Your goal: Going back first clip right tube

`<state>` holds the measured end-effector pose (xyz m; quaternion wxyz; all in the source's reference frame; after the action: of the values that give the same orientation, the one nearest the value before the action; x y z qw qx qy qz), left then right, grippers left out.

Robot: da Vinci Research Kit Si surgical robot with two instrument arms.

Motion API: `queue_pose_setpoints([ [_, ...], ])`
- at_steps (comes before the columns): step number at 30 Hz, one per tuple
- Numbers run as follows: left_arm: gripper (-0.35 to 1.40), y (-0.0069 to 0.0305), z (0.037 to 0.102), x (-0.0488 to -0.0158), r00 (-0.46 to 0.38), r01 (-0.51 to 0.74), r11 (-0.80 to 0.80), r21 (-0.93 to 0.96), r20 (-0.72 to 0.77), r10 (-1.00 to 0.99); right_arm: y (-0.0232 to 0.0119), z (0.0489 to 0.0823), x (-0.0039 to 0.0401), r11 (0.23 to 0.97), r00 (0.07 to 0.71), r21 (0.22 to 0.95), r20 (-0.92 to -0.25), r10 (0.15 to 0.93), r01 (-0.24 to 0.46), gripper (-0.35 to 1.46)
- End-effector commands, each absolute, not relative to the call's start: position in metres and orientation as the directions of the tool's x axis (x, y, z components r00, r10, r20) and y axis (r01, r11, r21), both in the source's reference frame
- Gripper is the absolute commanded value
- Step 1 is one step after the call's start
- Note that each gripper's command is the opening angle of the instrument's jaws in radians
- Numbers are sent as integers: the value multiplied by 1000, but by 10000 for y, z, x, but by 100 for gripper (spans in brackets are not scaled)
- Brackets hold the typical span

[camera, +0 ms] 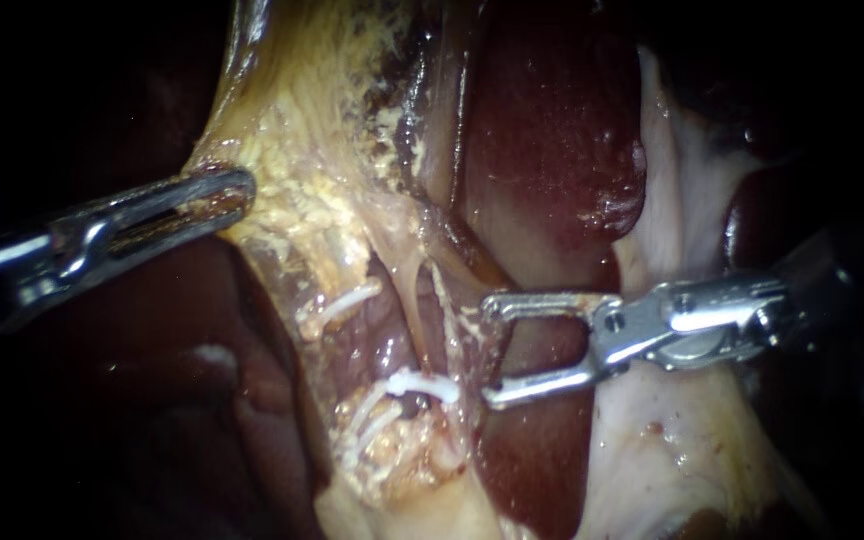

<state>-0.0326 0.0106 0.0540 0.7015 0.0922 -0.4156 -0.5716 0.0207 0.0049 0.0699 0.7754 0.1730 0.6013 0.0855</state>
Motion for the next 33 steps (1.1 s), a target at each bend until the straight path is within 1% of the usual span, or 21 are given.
queue_pose_setpoints([
  [1,-35,104,542,-327,1,727,329,603,478,-878,51,696,205,928,253,365,-907,337,71,60],
  [5,-35,96,553,-336,-4,733,329,595,488,-873,57,689,201,929,245,364,-908,339,66,60],
  [9,-35,90,571,-342,13,732,337,592,483,-876,57,690,200,929,245,364,-908,338,66,60],
  [14,-35,92,601,-344,40,738,348,579,477,-878,56,690,199,929,245,364,-909,338,67,60],
  [20,-35,93,625,-365,52,735,349,581,465,-884,56,688,196,929,246,364,-908,338,65,60],
  [25,-35,97,628,-386,51,729,349,589,461,-886,56,686,194,929,245,364,-908,338,66,60],
  [33,-35,96,627,-389,51,728,349,590,460,-886,56,685,194,929,243,364,-909,339,66,60],
])
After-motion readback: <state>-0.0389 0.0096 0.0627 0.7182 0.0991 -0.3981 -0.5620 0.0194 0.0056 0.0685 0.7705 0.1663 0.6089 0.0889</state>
